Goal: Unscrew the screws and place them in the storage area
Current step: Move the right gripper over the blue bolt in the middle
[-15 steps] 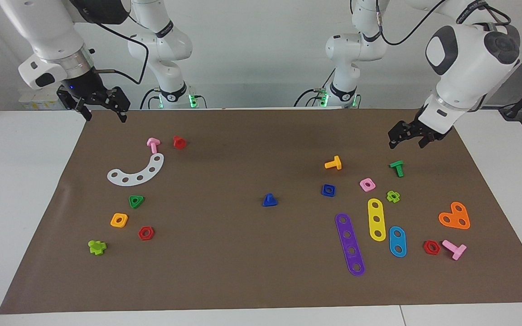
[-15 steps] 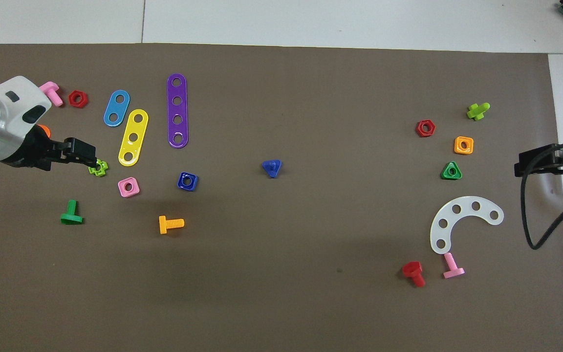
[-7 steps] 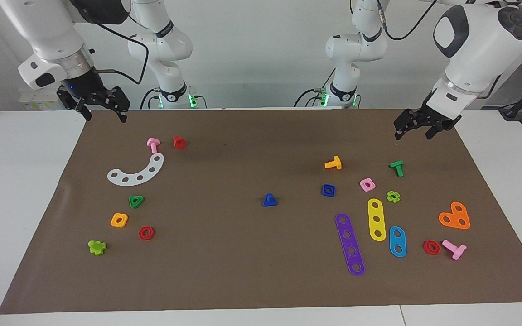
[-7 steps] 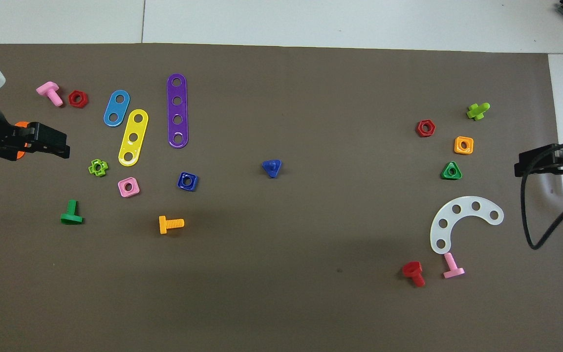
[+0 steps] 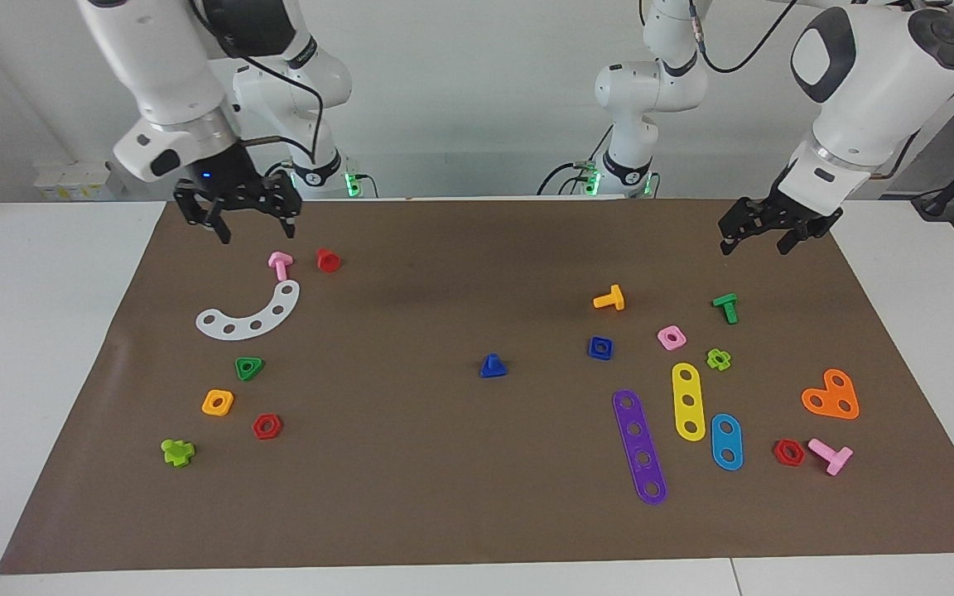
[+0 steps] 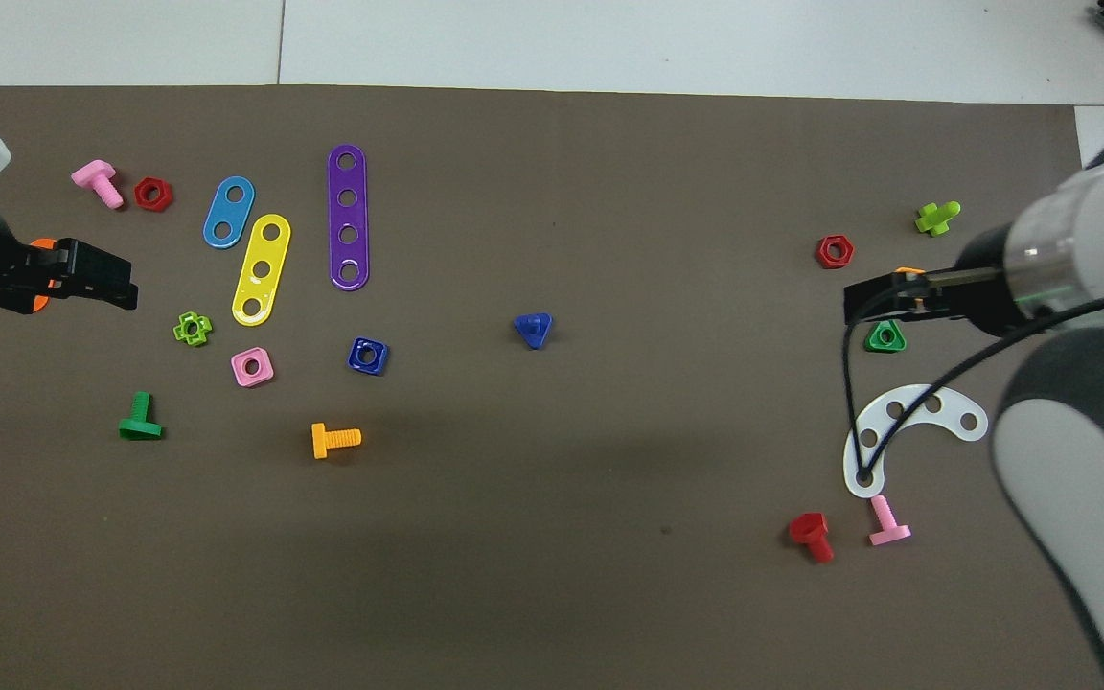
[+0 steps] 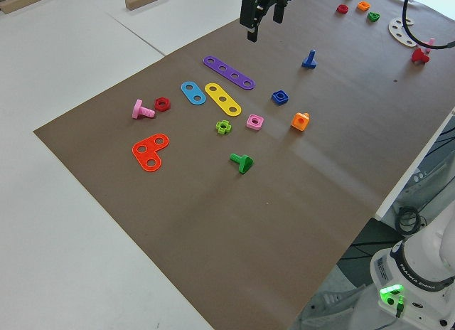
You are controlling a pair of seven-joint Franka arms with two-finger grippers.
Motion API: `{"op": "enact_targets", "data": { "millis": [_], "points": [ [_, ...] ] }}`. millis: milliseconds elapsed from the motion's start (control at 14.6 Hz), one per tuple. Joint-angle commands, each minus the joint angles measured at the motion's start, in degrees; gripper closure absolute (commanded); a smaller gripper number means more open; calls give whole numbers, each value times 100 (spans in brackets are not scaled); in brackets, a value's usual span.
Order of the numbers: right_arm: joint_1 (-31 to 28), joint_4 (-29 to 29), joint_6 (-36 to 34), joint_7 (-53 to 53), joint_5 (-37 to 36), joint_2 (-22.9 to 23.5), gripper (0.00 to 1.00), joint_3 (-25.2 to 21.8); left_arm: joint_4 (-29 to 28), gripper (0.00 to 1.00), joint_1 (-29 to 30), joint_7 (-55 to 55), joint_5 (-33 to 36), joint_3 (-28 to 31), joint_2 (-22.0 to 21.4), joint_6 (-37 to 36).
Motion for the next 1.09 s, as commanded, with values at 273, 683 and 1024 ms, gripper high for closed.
{"op": "enact_targets", "data": {
  "millis": [273,683,1024],
  "points": [
    [1673,1258,1801,2217,-133,2595,0,18,-116,0,-46,-35,150,15,-142,-12],
    [2185,1367,2356,2535,-431,3372,7,18,-291,0,-116,-35,458,-12,-213,75],
    [2211,823,2847,2429,-440,3380,36,18,-380,0,-108,-44,458,-12,-266,137]
  ]
}}
